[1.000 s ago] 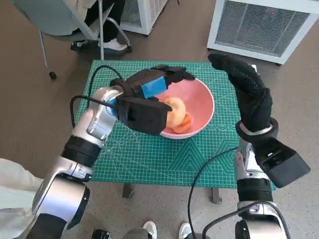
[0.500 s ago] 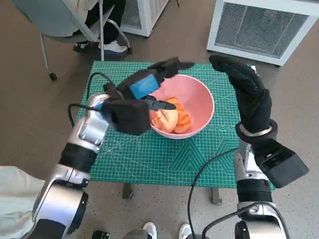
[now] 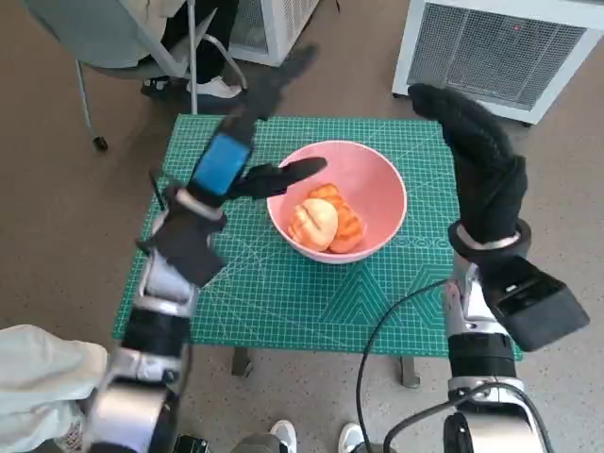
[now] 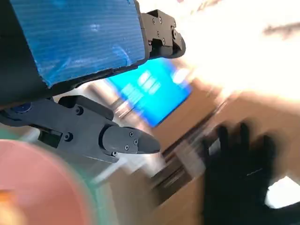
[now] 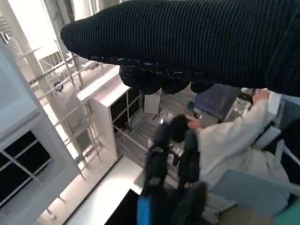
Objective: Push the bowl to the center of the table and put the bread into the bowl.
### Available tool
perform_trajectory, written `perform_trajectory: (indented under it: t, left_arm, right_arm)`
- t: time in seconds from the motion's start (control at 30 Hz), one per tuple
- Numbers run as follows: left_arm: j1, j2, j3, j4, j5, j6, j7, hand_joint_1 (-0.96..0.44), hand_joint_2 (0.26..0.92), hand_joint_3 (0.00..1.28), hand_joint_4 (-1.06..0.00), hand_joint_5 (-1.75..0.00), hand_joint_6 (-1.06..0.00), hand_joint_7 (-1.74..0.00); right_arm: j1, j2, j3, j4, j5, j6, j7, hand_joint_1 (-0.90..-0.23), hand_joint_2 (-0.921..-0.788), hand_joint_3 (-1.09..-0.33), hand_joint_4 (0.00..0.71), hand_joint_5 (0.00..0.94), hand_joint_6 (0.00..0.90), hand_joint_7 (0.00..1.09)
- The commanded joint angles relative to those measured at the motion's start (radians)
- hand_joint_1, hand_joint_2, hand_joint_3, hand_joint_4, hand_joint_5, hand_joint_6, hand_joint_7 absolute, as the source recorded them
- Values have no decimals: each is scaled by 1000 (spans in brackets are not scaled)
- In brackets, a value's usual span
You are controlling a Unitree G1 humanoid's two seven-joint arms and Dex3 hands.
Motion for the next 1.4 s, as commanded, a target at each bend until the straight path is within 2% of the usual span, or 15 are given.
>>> perform_trajectory:
  t: [0.03, 0.17, 0.33, 0.87, 1.17, 1.4]
  left_arm:
    - [45, -49, 26, -62, -44, -41, 39, -310, 921, 303, -290, -38, -200, -328]
    - [76, -65, 35, -100, -66, -41, 43, -297, 921, 322, -315, -24, -168, -427]
    - [91, -60, 43, -116, -76, -40, 32, -310, 921, 328, -319, -18, -158, -459]
    - [91, -49, 63, -106, -120, -95, -13, -339, 921, 330, -336, -18, -168, -478]
    - [88, -52, 63, -105, -121, -96, -20, -337, 921, 336, -337, -16, -166, -470]
    - [89, -51, 62, -110, -121, -88, -24, -335, 921, 339, -338, -14, -167, -462]
  right_arm:
    - [-8, 13, 2, -35, -24, 47, -50, -547, -921, -783, 252, 166, -1, 715]
    - [-8, 23, 9, -71, -28, 80, -72, -552, -921, -772, 265, 157, -1, 742]
    - [-6, 28, 21, -95, -29, 100, -77, -561, -921, -763, 276, 151, 5, 759]
    - [-17, 16, 35, -99, -40, 109, -70, -561, -921, -754, 303, 141, 18, 763]
    - [-17, 16, 41, -107, -41, 118, -69, -563, -921, -753, 312, 137, 21, 757]
    - [-14, 17, 44, -114, -54, 121, -76, -567, -921, -752, 316, 132, 29, 762]
